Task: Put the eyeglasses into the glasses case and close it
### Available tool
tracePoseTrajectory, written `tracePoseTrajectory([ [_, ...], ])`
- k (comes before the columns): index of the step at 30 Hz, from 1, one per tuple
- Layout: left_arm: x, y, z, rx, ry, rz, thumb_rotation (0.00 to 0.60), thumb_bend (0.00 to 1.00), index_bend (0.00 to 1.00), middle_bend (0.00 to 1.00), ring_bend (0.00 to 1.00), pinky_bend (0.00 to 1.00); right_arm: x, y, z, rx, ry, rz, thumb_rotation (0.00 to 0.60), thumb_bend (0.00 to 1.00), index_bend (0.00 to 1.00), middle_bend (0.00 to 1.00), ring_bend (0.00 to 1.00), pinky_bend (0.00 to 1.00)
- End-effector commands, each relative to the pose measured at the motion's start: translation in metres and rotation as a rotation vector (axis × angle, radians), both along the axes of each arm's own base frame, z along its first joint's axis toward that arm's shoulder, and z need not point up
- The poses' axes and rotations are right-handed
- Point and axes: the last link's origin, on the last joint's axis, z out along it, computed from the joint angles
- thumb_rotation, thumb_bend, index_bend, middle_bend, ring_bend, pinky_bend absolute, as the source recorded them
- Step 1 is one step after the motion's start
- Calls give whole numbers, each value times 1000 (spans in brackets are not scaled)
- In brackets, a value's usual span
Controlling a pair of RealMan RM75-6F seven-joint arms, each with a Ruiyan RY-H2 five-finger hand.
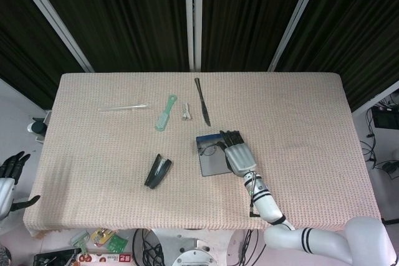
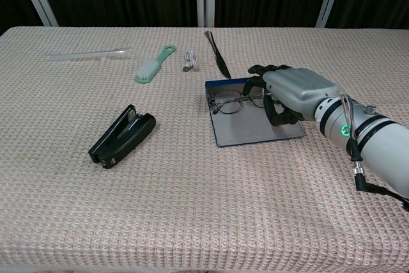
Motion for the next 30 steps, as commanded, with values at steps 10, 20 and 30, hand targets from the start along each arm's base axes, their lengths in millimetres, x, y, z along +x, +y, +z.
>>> tracePoseTrajectory([
  [10,-2,0,1,5,0,3,600,108,49,30,44,192,4,-4,-7,-16,15,11,600,813,238,0,0,0],
  [20,-4,-1,5,10,1,7,600,107,48,30,45,191,12,-7,-14,-18,6,12,600,813,238,0,0,0],
  [30,-6,-2,6,16,-1,13,600,107,48,30,44,192,17,-12,-19,-21,-1,4,600,814,233,0,0,0],
])
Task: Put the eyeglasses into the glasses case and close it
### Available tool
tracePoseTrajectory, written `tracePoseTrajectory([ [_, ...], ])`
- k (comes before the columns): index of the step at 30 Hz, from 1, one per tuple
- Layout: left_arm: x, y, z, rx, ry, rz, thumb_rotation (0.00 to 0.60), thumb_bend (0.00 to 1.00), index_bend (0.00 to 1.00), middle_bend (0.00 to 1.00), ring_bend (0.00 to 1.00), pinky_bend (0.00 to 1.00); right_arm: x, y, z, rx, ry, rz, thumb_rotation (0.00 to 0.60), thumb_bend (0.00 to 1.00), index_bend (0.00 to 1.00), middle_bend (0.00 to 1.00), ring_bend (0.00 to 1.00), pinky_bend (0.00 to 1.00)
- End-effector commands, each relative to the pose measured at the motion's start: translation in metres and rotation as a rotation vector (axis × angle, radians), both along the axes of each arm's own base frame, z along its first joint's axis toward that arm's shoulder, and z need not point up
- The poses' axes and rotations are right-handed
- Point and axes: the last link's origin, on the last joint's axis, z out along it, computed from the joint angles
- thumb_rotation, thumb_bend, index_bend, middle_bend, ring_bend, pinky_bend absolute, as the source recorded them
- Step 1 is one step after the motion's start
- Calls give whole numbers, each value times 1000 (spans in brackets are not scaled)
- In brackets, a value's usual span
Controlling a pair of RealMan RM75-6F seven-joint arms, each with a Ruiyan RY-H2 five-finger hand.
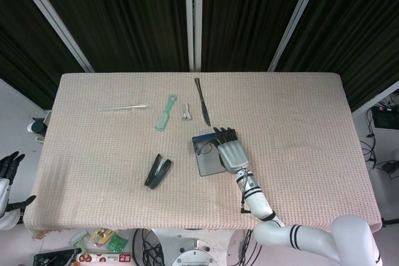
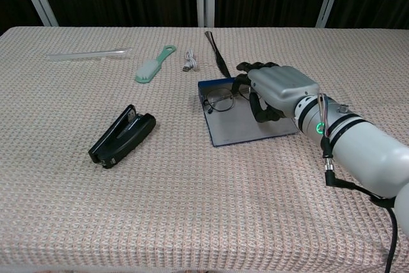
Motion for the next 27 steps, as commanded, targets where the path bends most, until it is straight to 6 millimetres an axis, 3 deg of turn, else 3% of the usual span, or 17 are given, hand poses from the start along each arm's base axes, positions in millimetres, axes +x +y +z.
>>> tracePoseTrajectory([
  [1,0,0,0,0,0,1,600,107,49,30,44,191,1,-1,-2,3,-4,-4,600,813,227,0,0,0],
  [8,-1,0,0,-1,-3,3,600,108,49,30,45,191,-1,2,-4,15,-8,-13,600,814,106,0,0,0],
  [15,-2,-2,-1,-4,-5,3,600,107,48,30,45,191,-5,7,3,21,-36,-21,600,813,101,0,0,0],
  [23,-1,-3,-2,-7,-5,1,600,107,49,30,44,192,-19,20,24,15,-58,-7,600,806,122,0,0,0],
  [26,0,-3,-2,-8,-4,-1,600,108,49,30,44,191,-27,29,35,17,-44,18,600,769,118,0,0,0],
  [27,0,-3,-2,-9,-4,-2,600,108,48,30,44,192,-30,31,38,18,-29,26,600,694,92,0,0,0],
])
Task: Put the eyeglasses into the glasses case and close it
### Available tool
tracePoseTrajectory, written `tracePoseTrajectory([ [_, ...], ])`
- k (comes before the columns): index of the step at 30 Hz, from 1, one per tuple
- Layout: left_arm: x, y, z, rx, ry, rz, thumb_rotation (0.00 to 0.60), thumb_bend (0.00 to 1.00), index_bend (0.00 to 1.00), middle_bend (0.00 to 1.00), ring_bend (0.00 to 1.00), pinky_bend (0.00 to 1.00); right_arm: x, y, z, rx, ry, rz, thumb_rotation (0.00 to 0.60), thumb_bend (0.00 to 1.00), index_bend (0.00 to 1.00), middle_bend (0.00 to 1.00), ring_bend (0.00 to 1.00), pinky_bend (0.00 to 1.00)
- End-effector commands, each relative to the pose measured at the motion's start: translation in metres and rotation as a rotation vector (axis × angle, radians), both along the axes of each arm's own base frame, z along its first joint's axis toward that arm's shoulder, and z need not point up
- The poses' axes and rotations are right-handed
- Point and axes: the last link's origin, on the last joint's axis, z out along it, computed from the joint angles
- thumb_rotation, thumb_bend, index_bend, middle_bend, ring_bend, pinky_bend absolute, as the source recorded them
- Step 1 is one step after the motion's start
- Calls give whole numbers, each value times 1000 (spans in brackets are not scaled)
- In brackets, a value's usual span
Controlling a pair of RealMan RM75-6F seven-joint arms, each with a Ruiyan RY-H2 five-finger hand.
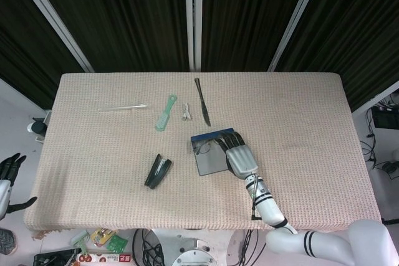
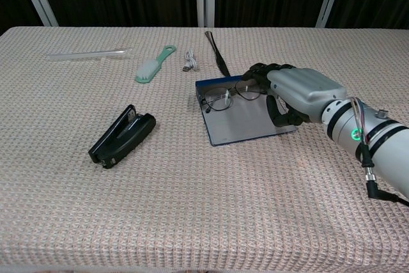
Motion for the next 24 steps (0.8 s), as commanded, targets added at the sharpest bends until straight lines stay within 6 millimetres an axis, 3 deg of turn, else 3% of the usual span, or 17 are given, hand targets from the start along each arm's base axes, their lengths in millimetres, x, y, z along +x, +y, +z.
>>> tracePoseTrajectory([
  [1,1,0,0,-1,1,-2,600,108,49,30,44,192,-12,11,14,-1,43,29,600,633,68,0,0,0],
  [3,2,0,-1,-2,1,-5,600,107,48,30,44,192,-16,15,21,-9,76,45,600,415,8,0,0,0],
  [7,4,1,-3,-8,1,-11,600,107,49,30,44,192,-17,15,27,-19,93,58,600,203,0,0,0,0],
  [24,2,1,-2,-4,3,-3,600,107,49,30,44,192,-19,14,7,5,117,45,600,176,0,0,0,0],
])
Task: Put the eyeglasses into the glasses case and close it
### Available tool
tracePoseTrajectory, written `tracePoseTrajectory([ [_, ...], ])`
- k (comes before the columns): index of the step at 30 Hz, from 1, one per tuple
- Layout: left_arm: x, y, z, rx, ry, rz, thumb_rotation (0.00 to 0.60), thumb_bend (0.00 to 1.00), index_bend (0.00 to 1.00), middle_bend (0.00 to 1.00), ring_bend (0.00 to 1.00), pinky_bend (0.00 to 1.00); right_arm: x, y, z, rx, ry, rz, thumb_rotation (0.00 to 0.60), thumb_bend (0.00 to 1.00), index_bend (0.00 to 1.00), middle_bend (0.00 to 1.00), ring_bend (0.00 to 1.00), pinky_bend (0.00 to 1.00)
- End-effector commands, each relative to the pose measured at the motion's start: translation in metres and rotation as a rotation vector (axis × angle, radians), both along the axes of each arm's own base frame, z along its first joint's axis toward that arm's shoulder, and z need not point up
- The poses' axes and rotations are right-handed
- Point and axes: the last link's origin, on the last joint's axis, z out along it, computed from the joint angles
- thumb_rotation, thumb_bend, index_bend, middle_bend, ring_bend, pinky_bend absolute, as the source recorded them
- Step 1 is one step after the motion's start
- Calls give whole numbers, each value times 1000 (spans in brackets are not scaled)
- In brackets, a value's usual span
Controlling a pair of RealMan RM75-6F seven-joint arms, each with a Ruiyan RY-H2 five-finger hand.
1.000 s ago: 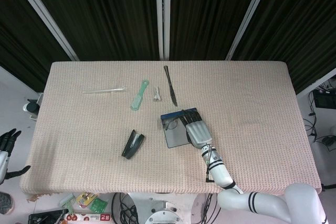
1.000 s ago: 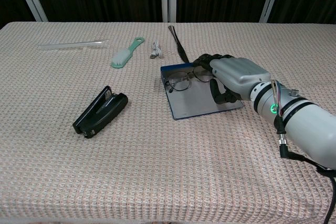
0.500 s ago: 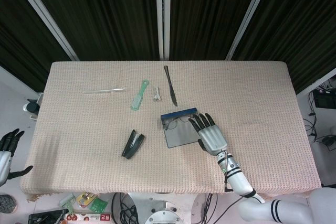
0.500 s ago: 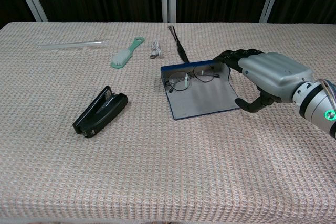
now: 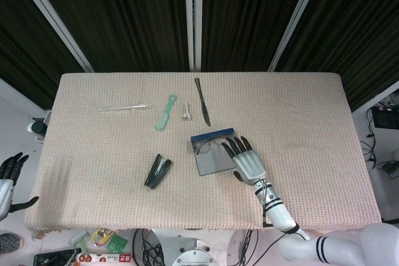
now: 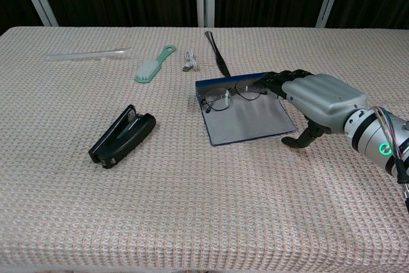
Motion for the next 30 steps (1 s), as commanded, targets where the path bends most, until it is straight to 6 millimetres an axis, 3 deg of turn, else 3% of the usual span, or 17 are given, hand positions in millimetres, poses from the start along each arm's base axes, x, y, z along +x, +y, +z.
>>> tracePoseTrajectory([
  [1,-1,-1,0,0,0,2,600,107,49,30,44,192,-1,0,-2,0,6,-3,600,176,0,0,0,0],
  [19,-5,-3,3,10,-3,16,600,107,48,30,44,192,13,-13,-15,-21,-21,39,600,185,0,0,0,0],
  [30,-9,-3,2,6,-5,21,600,108,49,30,44,192,13,-18,-24,-66,-70,100,600,479,131,0,0,0],
])
